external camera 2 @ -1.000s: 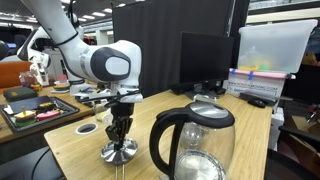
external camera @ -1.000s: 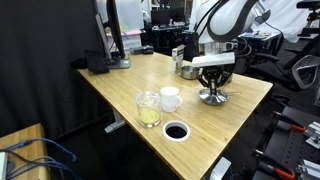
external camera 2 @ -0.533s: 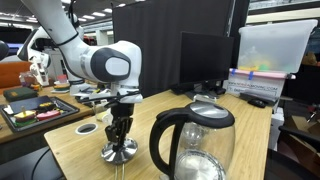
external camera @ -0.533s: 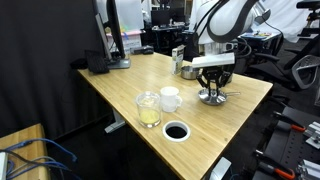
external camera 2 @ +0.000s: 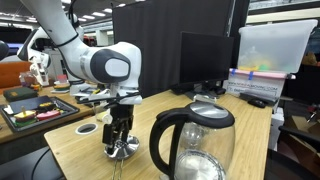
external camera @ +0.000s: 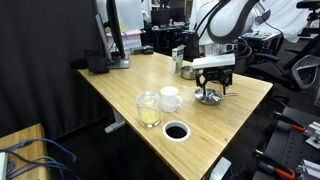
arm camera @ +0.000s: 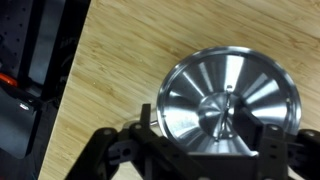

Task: Cover the pan with the lid

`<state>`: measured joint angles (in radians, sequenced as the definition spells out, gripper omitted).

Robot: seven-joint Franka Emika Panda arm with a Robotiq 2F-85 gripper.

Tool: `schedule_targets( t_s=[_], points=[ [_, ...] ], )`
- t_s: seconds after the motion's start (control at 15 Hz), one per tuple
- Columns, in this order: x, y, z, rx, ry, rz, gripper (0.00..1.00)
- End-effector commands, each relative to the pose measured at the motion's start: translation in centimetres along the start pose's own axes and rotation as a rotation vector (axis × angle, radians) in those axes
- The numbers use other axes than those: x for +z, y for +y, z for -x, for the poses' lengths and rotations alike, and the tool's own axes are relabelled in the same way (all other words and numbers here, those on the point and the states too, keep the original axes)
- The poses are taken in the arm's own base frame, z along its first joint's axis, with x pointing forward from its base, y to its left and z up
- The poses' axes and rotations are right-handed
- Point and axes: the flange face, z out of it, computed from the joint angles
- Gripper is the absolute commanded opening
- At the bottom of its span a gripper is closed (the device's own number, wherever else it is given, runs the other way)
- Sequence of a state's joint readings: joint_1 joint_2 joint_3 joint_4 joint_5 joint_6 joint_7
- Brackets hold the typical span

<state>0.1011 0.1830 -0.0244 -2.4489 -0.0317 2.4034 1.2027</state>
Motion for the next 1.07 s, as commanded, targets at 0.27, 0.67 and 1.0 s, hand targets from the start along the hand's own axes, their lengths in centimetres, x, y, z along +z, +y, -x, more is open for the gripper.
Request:
schedule_targets(
  t_s=[0.27, 0.67, 1.0],
  points=[
    [0.5, 0.8, -0.4, 0.012, 0.0, -0.004, 1.0],
    [-4.3, 2.6, -0.3, -0.011, 0.032, -0.074, 1.0],
    [-6.4, 2.3, 0.0, -0.009, 0.045, -0.111, 1.0]
  ],
)
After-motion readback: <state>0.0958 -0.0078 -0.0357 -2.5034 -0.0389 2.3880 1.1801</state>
